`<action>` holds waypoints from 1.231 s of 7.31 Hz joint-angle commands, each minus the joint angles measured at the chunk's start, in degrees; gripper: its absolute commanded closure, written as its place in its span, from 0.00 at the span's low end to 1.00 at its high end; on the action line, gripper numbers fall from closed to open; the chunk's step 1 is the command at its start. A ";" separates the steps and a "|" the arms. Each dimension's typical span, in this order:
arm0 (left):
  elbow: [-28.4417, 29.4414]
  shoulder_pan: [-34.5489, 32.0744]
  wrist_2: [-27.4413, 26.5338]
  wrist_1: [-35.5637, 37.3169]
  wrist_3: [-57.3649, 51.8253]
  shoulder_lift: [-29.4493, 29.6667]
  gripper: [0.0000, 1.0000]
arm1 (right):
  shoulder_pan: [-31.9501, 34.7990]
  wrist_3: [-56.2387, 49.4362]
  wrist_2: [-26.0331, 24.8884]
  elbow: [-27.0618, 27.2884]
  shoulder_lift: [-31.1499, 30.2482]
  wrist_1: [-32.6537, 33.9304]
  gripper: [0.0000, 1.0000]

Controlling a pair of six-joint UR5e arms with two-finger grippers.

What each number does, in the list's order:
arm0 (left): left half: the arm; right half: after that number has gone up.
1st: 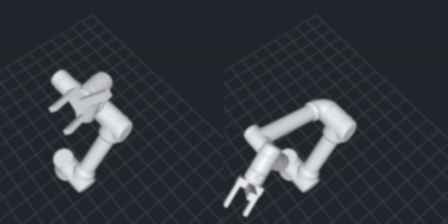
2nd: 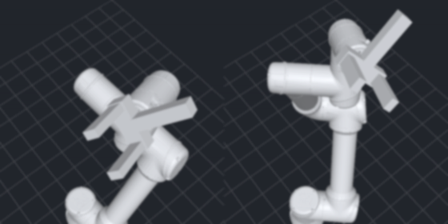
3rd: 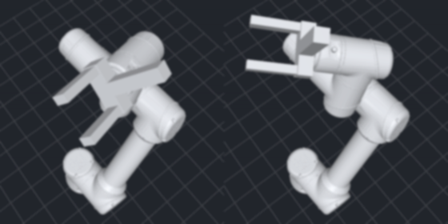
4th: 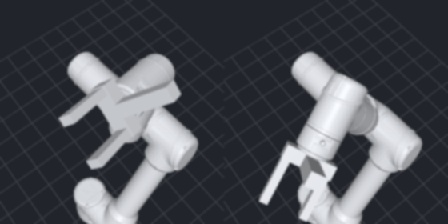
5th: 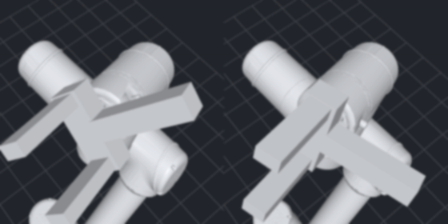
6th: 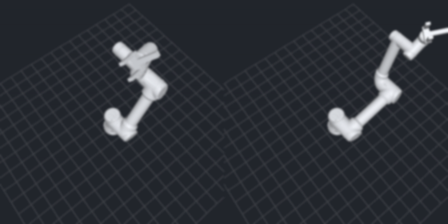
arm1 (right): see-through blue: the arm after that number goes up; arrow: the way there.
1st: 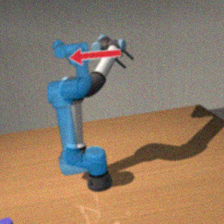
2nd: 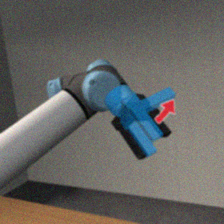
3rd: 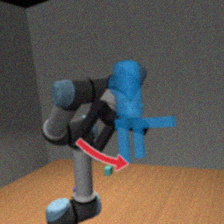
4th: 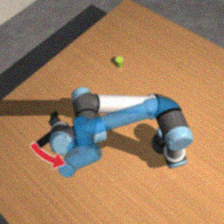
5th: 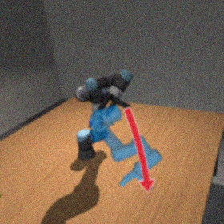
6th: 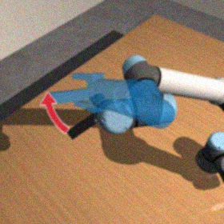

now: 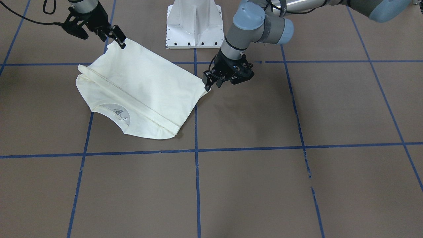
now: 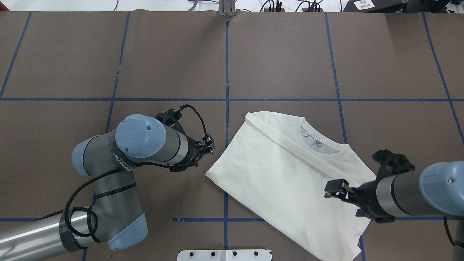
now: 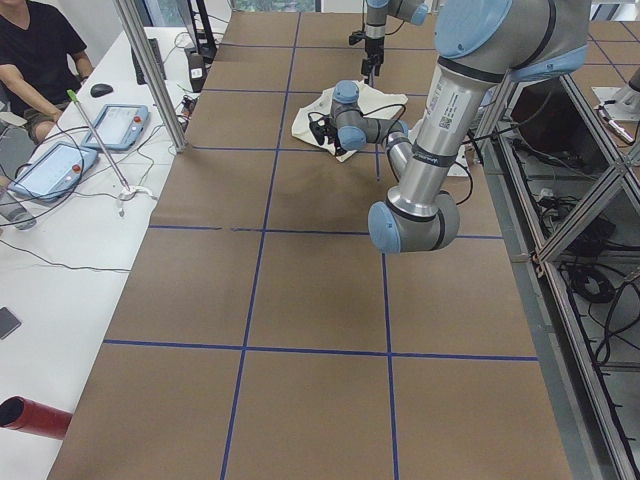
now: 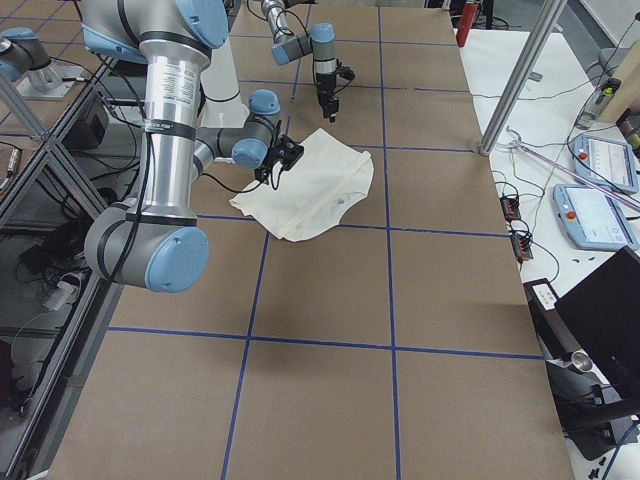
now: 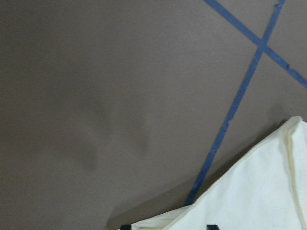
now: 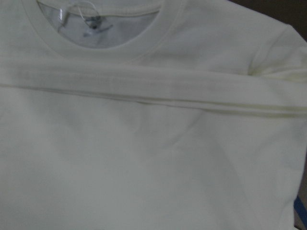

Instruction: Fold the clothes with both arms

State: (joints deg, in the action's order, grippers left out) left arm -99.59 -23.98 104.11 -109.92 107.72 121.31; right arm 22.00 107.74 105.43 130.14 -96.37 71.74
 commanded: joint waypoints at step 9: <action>4.75 3.94 -3.48 0.85 -2.43 3.05 0.53 | 8.67 -7.63 0.13 -8.06 6.55 0.16 0.00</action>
State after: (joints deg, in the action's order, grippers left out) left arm -95.92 -20.04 100.87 -108.98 105.92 123.93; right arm 30.67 100.11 105.56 122.22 -89.81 71.86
